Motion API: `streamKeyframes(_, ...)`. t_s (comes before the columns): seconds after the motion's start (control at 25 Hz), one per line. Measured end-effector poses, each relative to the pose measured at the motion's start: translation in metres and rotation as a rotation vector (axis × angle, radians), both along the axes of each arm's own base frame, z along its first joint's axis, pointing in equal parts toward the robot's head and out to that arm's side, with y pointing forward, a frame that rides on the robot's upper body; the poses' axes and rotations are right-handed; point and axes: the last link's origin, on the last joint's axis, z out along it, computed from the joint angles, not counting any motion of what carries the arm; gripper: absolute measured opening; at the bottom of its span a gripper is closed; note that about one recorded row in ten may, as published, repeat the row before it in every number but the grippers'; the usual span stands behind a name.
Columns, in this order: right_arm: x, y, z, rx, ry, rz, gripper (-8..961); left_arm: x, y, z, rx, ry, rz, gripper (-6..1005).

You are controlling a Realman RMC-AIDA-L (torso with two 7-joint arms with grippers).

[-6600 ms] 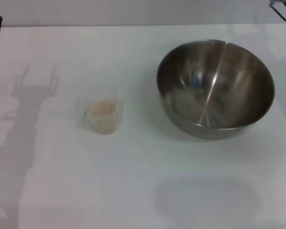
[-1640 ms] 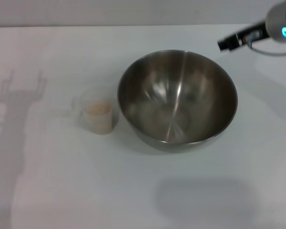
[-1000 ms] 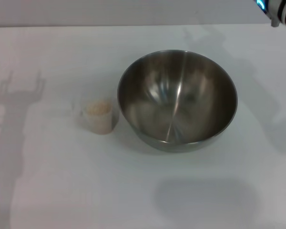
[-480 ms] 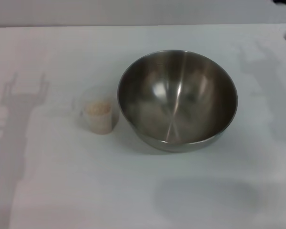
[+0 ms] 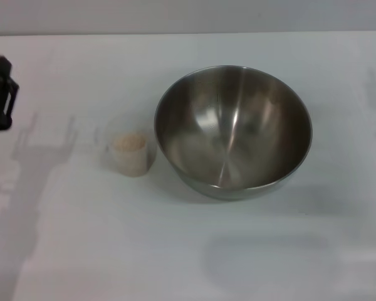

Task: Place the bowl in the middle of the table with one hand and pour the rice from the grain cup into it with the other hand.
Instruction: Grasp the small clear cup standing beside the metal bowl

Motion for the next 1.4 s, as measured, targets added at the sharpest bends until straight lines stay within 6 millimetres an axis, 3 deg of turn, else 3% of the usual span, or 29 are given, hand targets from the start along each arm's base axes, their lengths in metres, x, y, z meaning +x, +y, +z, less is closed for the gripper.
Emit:
streamKeyframes(0.48,0.002,0.012,0.012,0.026,0.064,0.003,481,-0.014,-0.038,-0.038,-0.229,0.061,0.041,713)
streamKeyframes(0.84,0.000,0.018,0.011,0.013,0.065,0.007,481,-0.021,-0.031,-0.061,-0.371,0.114,0.103,713)
streamKeyframes(1.4,0.002,0.016,0.008,0.005,0.065,-0.001,481,-0.015,-0.012,-0.072,-0.438,0.154,0.107,713)
